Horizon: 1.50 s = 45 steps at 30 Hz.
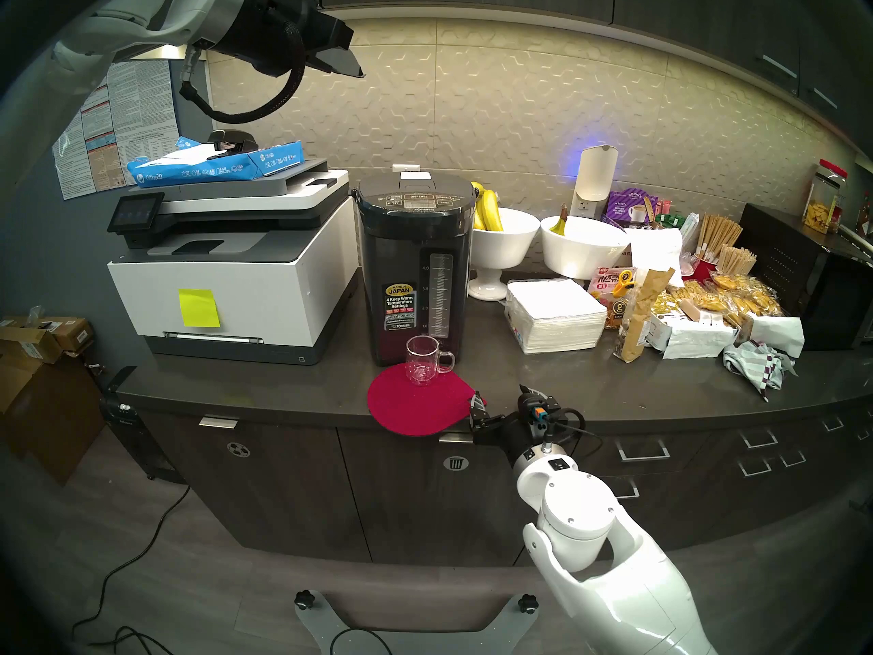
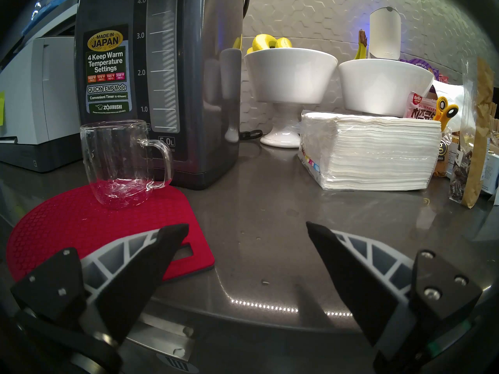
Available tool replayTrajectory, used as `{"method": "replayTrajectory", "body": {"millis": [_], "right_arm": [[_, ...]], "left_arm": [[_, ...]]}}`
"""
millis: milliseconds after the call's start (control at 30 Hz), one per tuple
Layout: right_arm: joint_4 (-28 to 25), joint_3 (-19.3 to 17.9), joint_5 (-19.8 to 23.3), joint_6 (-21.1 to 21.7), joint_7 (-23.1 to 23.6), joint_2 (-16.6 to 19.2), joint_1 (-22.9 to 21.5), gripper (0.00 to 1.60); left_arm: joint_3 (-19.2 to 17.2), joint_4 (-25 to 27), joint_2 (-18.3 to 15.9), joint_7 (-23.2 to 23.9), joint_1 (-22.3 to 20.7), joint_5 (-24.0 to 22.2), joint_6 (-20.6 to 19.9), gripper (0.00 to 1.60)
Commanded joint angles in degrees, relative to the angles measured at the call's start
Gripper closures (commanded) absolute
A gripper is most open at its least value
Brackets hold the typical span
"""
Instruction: Press the water dispenser button and fill the cup
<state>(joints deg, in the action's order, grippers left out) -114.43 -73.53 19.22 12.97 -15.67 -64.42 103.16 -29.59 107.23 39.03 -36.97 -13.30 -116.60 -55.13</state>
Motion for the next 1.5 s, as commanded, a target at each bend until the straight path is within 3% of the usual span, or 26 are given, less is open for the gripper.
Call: {"method": "replayTrajectory", "body": {"millis": [0, 200, 267, 300, 567, 1000, 1133, 1467], "right_arm": [[-1.4, 0.0, 0.0, 0.0, 0.1, 0.0, -0.2, 0.00], [-1.4, 0.0, 0.0, 0.0, 0.1, -0.1, -0.2, 0.00], [-1.4, 0.0, 0.0, 0.0, 0.1, -0.1, -0.2, 0.00], [-1.4, 0.0, 0.0, 0.0, 0.1, -0.1, -0.2, 0.00], [-1.4, 0.0, -0.1, 0.0, 0.1, -0.1, -0.2, 0.00], [-1.4, -0.1, -0.1, 0.1, 0.2, -0.1, -0.2, 0.00], [-1.4, -0.1, -0.1, 0.1, 0.2, -0.2, -0.2, 0.00], [-1.4, -0.1, -0.1, 0.1, 0.2, -0.2, -0.2, 0.00]], "left_arm": [[0.6, -2.0, -1.7, 5.9, -1.3, 5.9, 0.1, 1.60], [2.4, -3.9, -2.1, 14.2, -2.5, 10.9, 0.1, 1.60], [2.7, -4.0, -1.9, 13.7, -2.8, 10.5, 0.1, 1.60], [3.4, -4.3, -2.0, 16.3, -3.4, 12.0, 0.1, 1.60], [5.9, -5.5, -1.1, 22.4, -6.2, 15.7, 0.1, 1.60], [6.8, -6.5, -1.0, 26.0, -6.8, 16.6, 0.1, 1.60], [7.3, -7.1, -0.2, 26.2, -6.1, 14.9, 0.1, 1.60], [10.8, -9.4, 2.0, 28.3, -5.7, 14.8, 0.1, 1.60]]}}
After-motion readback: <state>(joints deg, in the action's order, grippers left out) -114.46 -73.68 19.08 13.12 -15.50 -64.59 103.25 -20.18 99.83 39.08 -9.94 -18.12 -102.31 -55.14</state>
